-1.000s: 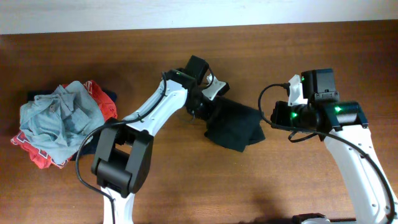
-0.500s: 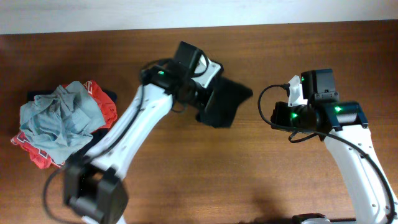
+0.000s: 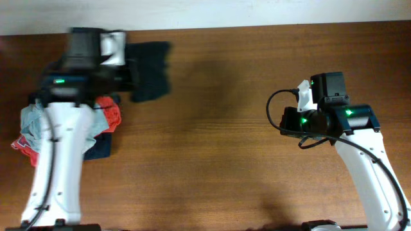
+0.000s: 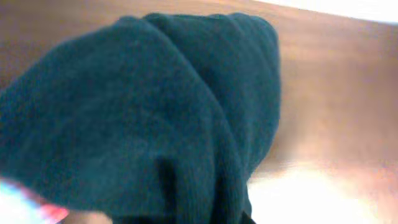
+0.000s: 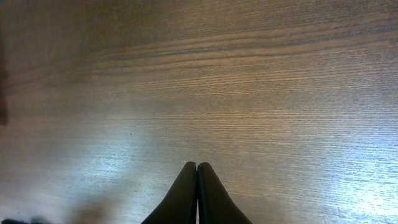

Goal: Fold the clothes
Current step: 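Carry the folded shirt with the left gripper onto the clothes pile, then release the shirt on the pile and raise the left gripper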

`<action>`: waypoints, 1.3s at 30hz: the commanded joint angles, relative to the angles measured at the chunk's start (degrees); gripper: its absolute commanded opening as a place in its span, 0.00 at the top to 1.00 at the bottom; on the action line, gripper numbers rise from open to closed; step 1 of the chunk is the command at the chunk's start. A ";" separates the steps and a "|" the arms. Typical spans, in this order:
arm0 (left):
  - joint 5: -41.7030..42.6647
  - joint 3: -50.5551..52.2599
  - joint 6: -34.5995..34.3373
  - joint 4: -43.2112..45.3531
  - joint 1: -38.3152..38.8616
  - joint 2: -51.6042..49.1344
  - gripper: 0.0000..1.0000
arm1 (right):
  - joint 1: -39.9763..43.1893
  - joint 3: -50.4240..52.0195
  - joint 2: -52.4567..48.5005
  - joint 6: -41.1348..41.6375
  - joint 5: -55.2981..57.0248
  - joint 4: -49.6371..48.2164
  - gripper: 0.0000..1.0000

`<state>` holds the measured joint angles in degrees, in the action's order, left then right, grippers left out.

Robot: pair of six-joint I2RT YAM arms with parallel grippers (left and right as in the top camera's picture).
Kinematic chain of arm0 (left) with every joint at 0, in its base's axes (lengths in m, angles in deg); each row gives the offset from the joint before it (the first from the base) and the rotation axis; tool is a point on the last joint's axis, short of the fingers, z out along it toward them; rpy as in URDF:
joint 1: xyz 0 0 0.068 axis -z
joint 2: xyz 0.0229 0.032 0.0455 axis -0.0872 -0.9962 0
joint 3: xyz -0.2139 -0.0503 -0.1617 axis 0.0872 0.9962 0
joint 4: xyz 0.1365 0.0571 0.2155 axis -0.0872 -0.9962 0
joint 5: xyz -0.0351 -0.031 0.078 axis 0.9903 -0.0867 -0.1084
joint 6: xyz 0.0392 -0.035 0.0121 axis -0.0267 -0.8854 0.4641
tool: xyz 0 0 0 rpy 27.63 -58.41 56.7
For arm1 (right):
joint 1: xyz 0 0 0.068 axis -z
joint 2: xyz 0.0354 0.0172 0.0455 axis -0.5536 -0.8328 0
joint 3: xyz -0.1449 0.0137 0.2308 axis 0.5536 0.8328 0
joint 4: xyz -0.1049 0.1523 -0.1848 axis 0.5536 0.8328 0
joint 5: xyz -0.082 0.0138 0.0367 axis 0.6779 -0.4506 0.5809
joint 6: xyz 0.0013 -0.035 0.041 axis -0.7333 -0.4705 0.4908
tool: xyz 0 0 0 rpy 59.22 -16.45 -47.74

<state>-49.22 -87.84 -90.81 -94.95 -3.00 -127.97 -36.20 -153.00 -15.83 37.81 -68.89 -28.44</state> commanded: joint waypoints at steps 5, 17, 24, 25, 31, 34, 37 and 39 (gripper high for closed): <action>7.65 -1.05 -2.25 -4.37 -19.37 2.93 1.00 | 0.42 -0.22 0.13 -0.13 0.09 -0.02 0.94; 11.34 3.06 -0.50 -8.31 -41.64 2.01 1.00 | 0.42 -0.22 0.13 -0.13 0.11 -0.02 0.94; 13.84 10.78 0.31 -6.54 -43.06 -2.19 1.00 | 0.42 -0.22 0.13 -0.13 0.09 -0.02 0.94; 13.70 12.00 0.28 -6.03 -43.25 -2.54 1.00 | 0.42 -0.22 0.13 -0.13 0.09 0.04 0.94; 8.33 14.73 -1.03 -4.70 -46.71 -2.82 1.00 | 0.42 -0.22 0.13 -0.13 0.11 0.87 0.94; 7.15 14.73 -1.05 -4.55 -48.68 -2.82 1.00 | 0.42 -0.22 0.13 -0.13 0.11 0.76 0.94; 6.71 14.73 -1.20 -4.48 -49.51 -2.82 0.99 | 0.42 -0.22 0.13 -0.13 0.11 0.59 0.94; 6.75 14.73 -1.20 -4.59 -49.53 -2.82 0.76 | 0.42 -0.22 0.13 -0.13 0.11 0.59 0.94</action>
<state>-41.15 -73.48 -91.51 -99.63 -52.11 -130.92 -36.20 -153.00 -15.83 37.85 -68.86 -27.81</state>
